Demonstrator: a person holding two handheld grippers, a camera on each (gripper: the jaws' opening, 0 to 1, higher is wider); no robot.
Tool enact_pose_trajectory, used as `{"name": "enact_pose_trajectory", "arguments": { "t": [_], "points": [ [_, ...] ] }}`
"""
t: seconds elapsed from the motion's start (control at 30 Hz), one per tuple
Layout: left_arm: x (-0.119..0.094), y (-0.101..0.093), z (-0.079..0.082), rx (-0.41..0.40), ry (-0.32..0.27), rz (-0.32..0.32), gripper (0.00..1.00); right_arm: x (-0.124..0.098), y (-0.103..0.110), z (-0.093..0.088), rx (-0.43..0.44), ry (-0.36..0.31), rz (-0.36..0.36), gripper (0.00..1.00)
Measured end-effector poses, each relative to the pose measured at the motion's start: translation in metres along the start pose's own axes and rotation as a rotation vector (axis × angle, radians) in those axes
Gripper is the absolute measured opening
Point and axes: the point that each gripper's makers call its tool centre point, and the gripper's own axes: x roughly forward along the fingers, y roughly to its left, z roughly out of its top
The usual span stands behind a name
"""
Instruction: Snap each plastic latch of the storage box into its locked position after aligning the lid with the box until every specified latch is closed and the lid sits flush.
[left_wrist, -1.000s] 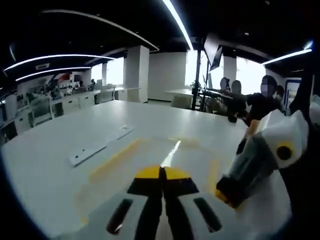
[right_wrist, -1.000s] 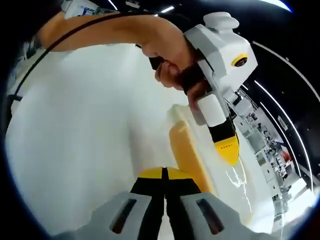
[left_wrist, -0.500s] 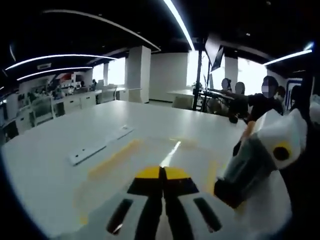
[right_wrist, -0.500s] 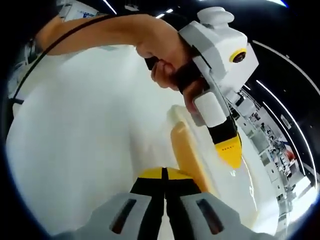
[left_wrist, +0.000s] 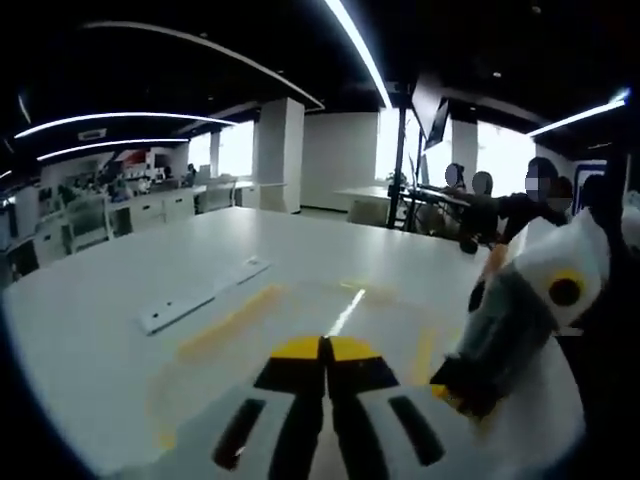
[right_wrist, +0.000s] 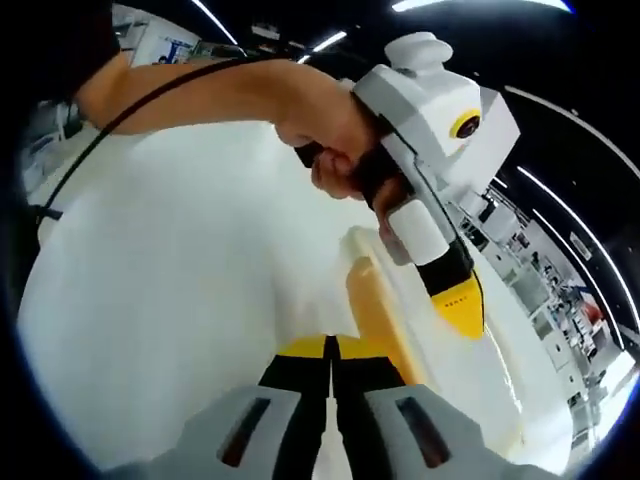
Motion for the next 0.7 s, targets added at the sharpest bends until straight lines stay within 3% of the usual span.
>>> {"name": "enact_pose_trajectory", "arguments": {
  "t": [0.1, 0.23, 0.33, 0.53, 0.57, 0.7],
  "points": [
    [-0.002, 0.0, 0.0, 0.006, -0.014, 0.0, 0.0, -0.006, 0.004, 0.01, 0.009, -0.055, 0.056, 0.0],
    [-0.008, 0.003, 0.008, -0.052, -0.122, 0.016, 0.0, -0.017, -0.003, 0.017, 0.023, -0.106, 0.056, 0.0],
    [-0.016, 0.008, 0.005, -0.038, -0.122, 0.053, 0.0, -0.023, -0.013, 0.021, 0.018, -0.129, 0.042, 0.0],
    [-0.031, 0.005, 0.009, 0.013, -0.136, 0.094, 0.0, -0.036, -0.051, 0.034, 0.005, -0.192, -0.059, 0.0],
    [-0.034, 0.005, 0.009, 0.025, -0.13, 0.104, 0.0, -0.038, -0.063, 0.033, -0.003, -0.187, -0.094, 0.0],
    [-0.042, 0.0, 0.006, 0.074, -0.104, 0.125, 0.0, -0.041, -0.088, 0.033, -0.014, -0.176, -0.121, 0.0]
  ]
}}
